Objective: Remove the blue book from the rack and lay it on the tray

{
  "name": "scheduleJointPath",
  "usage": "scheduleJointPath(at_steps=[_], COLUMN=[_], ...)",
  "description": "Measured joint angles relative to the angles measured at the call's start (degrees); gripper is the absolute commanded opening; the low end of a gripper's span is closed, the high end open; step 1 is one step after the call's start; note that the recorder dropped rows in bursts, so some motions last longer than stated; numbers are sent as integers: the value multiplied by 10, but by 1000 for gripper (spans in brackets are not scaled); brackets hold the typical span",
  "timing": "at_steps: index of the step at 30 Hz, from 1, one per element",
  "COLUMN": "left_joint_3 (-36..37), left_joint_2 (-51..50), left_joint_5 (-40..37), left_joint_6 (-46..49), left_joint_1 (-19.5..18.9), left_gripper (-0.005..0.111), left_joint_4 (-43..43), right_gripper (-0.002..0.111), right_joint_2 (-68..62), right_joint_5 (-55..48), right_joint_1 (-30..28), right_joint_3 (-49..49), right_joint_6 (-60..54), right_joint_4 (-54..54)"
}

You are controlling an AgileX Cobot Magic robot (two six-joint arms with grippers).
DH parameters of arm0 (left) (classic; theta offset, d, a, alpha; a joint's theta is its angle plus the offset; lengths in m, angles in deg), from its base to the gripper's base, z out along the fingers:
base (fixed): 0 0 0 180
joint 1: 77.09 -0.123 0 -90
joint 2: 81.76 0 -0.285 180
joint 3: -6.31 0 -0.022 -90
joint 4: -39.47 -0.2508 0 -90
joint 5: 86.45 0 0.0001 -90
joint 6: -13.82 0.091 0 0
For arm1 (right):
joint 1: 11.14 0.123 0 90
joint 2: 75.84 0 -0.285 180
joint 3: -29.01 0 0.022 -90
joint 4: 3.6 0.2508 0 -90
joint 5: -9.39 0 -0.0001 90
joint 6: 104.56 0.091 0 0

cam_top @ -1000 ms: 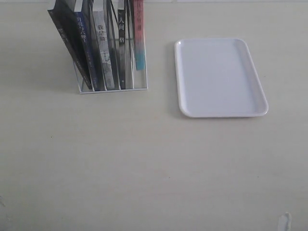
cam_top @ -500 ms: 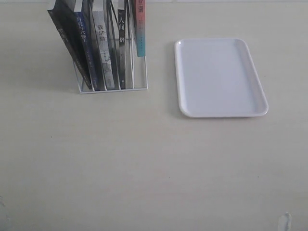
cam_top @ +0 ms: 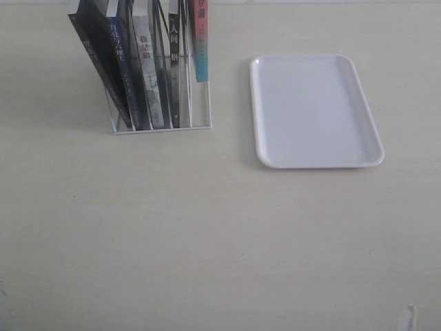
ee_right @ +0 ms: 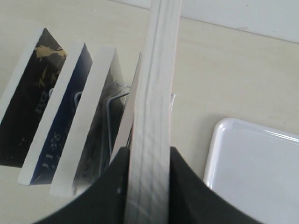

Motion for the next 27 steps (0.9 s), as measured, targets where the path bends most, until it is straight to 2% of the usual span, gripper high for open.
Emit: scheduleJointPath(at_steps=[9, 19, 27], left_joint_3=[0, 0, 0], left_joint_2=[0, 0, 0], left_joint_5=[0, 0, 0], left_joint_6=[0, 0, 0], left_joint_1=[0, 0, 0], left_gripper=[6, 6, 6], left_joint_4=[0, 0, 0], right_gripper=[0, 0, 0], right_joint_2=[-43, -63, -83], right_joint_5=[-5, 63, 74], right_joint_1=[0, 8, 11], right_joint_3=[0, 0, 0], right_joint_6=[-6, -4, 22], right_joint_4=[6, -33, -60])
